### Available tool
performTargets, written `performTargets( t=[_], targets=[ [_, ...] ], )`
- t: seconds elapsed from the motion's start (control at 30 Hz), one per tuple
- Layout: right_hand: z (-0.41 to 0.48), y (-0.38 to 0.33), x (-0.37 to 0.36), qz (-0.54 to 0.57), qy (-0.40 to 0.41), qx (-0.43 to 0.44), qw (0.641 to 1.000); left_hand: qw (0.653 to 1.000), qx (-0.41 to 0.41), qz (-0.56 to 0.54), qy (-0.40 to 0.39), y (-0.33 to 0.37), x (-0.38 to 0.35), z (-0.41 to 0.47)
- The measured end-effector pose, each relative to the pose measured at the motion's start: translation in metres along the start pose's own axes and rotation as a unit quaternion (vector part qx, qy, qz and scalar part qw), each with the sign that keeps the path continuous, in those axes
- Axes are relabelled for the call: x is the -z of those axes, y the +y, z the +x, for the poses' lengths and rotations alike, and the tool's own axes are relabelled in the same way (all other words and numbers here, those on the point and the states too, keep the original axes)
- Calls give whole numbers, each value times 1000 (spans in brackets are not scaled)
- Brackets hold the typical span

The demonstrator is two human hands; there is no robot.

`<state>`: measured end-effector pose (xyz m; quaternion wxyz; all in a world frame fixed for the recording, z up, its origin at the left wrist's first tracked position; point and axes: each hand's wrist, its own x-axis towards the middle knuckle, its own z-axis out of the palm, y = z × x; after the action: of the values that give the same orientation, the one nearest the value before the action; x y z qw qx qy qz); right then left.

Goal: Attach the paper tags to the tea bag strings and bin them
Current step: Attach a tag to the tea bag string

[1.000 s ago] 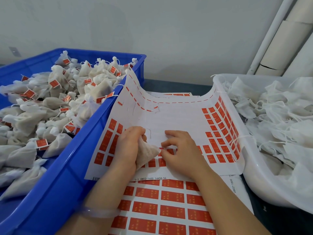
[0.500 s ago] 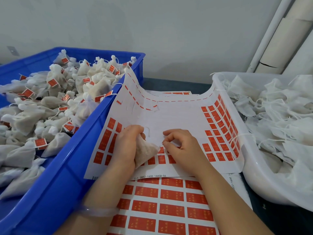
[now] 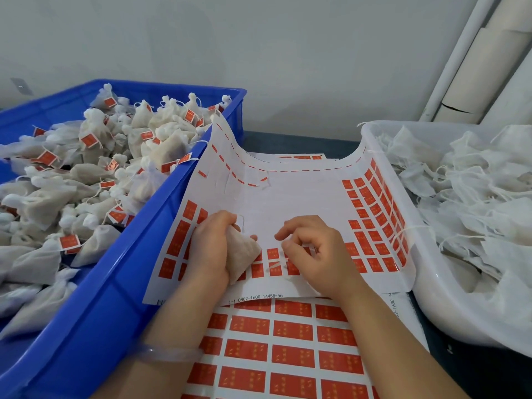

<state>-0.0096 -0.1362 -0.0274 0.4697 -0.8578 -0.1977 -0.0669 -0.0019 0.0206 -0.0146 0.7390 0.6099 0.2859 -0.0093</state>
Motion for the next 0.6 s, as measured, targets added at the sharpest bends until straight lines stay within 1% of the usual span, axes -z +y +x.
performTargets(
  t=[0.07,0.13,0.23,0.3,0.5,0.6],
  targets=[
    [-5,-5,3,-38,-2,27,999,998,-50,-47,-5,-5,-2,3],
    [-16,-9,7,-75,-13,55,996,996,-79,-40,4,-11,-2,7],
    [-37,-13,9,-109,-28,89,990,995,-93,-38,3,-12,-2,9],
    [-46,-16,11,-117,-36,93,988,995,-98,-34,0,-11,-3,9],
    [-60,-19,14,-195,-21,95,976,994,-101,-44,-7,-14,-1,11],
    [-69,-19,13,-222,-10,96,970,993,-113,-30,1,-15,-1,14]
  ],
)
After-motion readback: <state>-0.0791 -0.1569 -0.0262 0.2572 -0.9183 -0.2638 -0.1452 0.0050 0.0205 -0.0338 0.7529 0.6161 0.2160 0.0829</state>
